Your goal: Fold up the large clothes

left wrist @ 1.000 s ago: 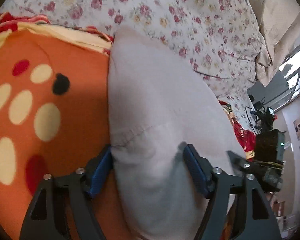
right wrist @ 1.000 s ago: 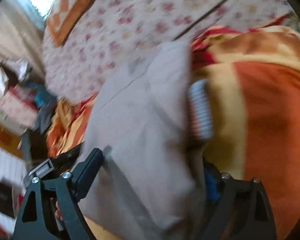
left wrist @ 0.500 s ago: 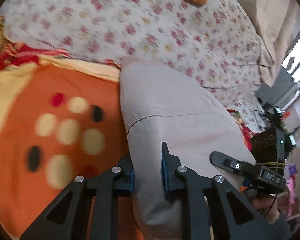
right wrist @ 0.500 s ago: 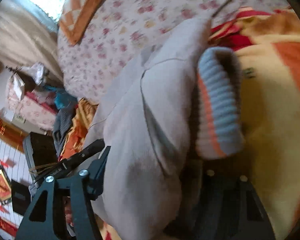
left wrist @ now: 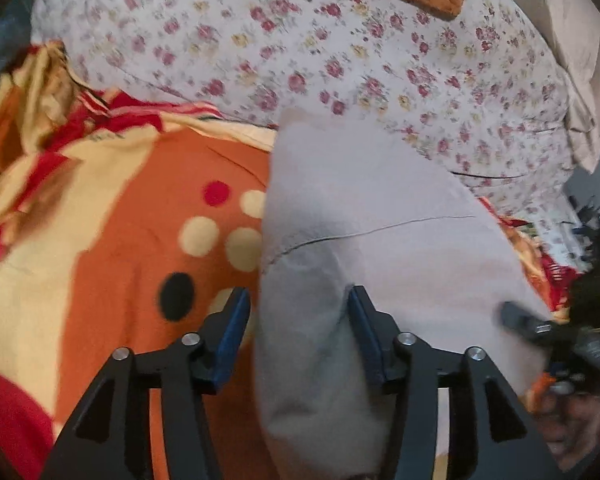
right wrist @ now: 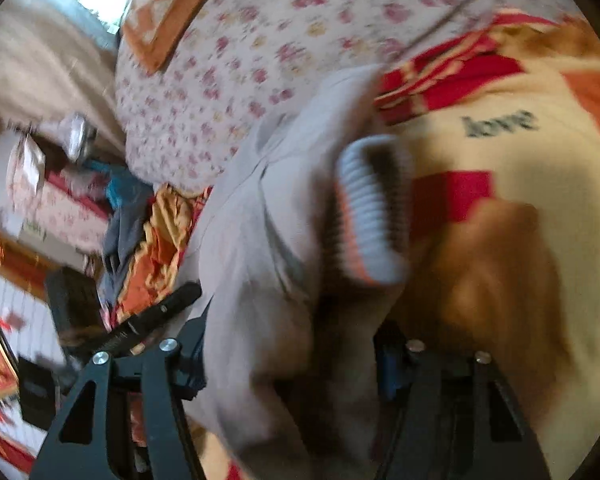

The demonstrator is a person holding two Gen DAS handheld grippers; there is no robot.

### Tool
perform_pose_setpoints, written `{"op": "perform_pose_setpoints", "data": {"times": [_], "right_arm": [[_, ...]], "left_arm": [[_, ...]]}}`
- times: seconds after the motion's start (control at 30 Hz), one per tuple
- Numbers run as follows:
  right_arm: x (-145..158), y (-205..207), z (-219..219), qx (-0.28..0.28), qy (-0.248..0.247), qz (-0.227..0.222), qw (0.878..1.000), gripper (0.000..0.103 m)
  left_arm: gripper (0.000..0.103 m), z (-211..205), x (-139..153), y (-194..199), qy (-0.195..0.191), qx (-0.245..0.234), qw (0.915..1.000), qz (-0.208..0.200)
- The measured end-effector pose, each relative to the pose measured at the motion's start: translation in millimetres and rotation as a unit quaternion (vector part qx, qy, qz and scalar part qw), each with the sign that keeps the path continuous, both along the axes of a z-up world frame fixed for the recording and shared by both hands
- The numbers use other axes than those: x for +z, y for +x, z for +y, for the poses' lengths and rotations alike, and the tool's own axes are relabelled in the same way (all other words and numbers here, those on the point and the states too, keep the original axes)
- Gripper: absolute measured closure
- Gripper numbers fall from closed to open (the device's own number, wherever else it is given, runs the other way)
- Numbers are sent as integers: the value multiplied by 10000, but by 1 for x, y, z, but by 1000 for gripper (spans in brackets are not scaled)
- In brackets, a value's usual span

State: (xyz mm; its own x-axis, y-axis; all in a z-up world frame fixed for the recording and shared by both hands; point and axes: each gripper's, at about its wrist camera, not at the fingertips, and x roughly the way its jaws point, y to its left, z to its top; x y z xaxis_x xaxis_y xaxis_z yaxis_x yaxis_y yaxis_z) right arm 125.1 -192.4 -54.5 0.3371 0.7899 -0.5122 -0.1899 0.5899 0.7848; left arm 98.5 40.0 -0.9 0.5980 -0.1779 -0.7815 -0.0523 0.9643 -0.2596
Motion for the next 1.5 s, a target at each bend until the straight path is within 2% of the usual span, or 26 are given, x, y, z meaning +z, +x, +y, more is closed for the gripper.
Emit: {"op": "perform_pose_setpoints", "data": {"times": [0.07, 0.13, 0.23, 0.33, 0.37, 0.4, 0.47, 0.53, 0.6, 0.67, 0.73, 0.8, 0.83, 0.9, 0.93, 1.0, 1.1, 1.17, 1.27, 1.33, 1.37, 1.43, 1.47, 1.5], "right_arm": [[15, -13, -14, -215, -131, -193, 9995, 35], [41, -36, -25, -489, -617, -745, 9941, 35], [75, -78, -24, -863, -1572, -1777, 9676, 35], [93, -105, -8, -909, -2166, -2638, 9355, 35], [98, -109, 1, -770, -2221, -2930, 9268, 40], [102, -111, 11, -572, -2245, -3155, 9202, 54], [104, -110, 28, -219, -2330, -3348, 9127, 70], [99, -105, 40, 7, -2326, -3270, 9160, 75], [86, -92, 47, 135, -2351, -2935, 9265, 76], [63, -76, 50, 269, -2482, -2322, 9401, 76], [28, -57, 50, 452, -2541, -1426, 9555, 76], [17, -53, 41, 314, -2217, -1187, 9673, 76], [18, -52, 41, 312, -2212, -1146, 9680, 76], [20, -52, 44, 349, -2333, -1207, 9642, 76], [19, -52, 44, 326, -2351, -1226, 9636, 76], [19, -54, 43, 297, -2372, -1246, 9630, 76], [20, -58, 45, 297, -2385, -1193, 9633, 74], [20, -57, 47, 347, -2383, -1149, 9637, 73], [30, -61, 42, 271, -2319, -1143, 9656, 73], [53, -77, 36, 19, -2485, -1439, 9579, 72], [64, -86, 33, -71, -2533, -1670, 9528, 72], [90, -112, 25, -363, -2744, -2249, 9342, 54], [99, -124, 22, -507, -2880, -2447, 9245, 33], [107, -138, 18, -658, -3059, -2641, 9123, 25]], "left_arm": [[62, 1, 6, -3, 220, 128, 9996, -121], [62, 1, 10, -6, 357, 180, 9989, -226], [62, -1, 14, -8, 493, 175, 9981, -328], [62, -3, 14, -7, 479, 140, 9983, -312], [62, -4, 14, -8, 478, 123, 9983, -319], [62, -6, 15, -8, 492, 94, 9982, -328], [62, -8, 16, -8, 539, 73, 9979, -343], [62, -9, 15, -7, 563, 73, 9978, -335], [62, -9, 12, -6, 551, 84, 9981, -280], [62, -11, 8, -4, 529, 48, 9984, -214], [61, -16, 1, -1, 436, -30, 9990, -101], [49, -19, -7, 2, 297, -75, 9995, 59], [45, -20, -11, 3, 288, -38, 9995, 136], [30, -21, -16, 4, 390, 119, 9990, 191], [26, -20, -17, 5, 393, 186, 9988, 207], [13, -14, -21, 8, 236, 389, 9982, 386], [9, -3, -29, 12, -215, 568, 9963, 616], [9, -5, -26, 11, -138, 465, 9972, 565], [18, -8, -13, 2, -34, 248, 9988, 430], [18, -7, 10, -13, 243, 263, 9993, 55], [18, -8, 29, -28, 498, 308, 9976, -373], [18, -17, 60, -62, 996, 318, 9873, -1194], [16, -21, 68, -72, 1109, 300, 9836, -1389], [13, -26, 74, -87, 1205, 258, 9790, -1623]]}}
